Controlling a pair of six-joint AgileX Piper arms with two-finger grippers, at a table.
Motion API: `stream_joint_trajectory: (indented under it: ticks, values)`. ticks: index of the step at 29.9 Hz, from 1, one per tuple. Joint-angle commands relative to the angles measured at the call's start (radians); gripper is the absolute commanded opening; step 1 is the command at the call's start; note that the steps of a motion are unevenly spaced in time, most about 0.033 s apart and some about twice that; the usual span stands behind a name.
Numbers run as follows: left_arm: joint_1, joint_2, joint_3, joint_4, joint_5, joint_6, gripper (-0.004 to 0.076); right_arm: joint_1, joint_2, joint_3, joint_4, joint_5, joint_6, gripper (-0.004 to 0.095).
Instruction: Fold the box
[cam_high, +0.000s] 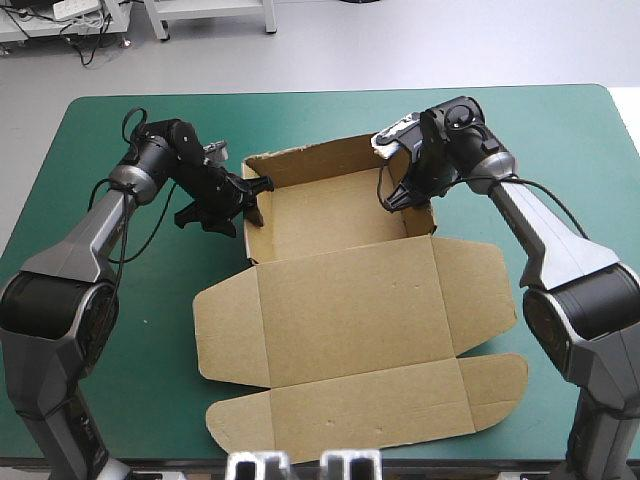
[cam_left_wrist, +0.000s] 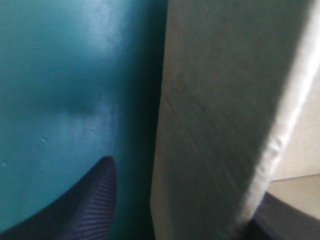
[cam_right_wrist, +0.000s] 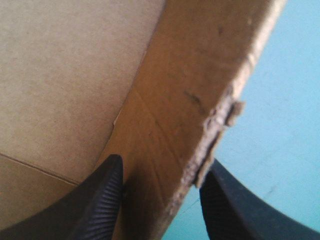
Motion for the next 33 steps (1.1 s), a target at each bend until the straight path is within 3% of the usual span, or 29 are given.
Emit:
stream_joint_trajectory:
  ticks: [1,11,20,23,33]
  values:
    - [0.032,-0.059,-0.033,-0.106,0.072,-0.002,0.0392,-0.012,-0.096,-0.035,-0.022,0.026,-0.096,0.0449]
    - [0.037,-0.082,-0.033,-0.195,0.072,0.028,0.0391,-0.014,-0.120,-0.035,0.078,0.028,-0.081,0.0449]
    - [0.039,-0.138,-0.033,-0.215,0.072,0.049,0.0391,-0.014,-0.182,-0.057,0.085,0.030,-0.079,0.0449]
    - [0.039,-0.192,-0.033,-0.259,0.072,0.070,0.0388,-0.014,-0.235,-0.074,0.081,0.030,-0.018,0.0438]
    - [0.039,-0.451,-0.033,-0.295,0.072,0.380,0.0387,-0.014,-0.326,-0.074,0.021,0.030,0.067,0.0433]
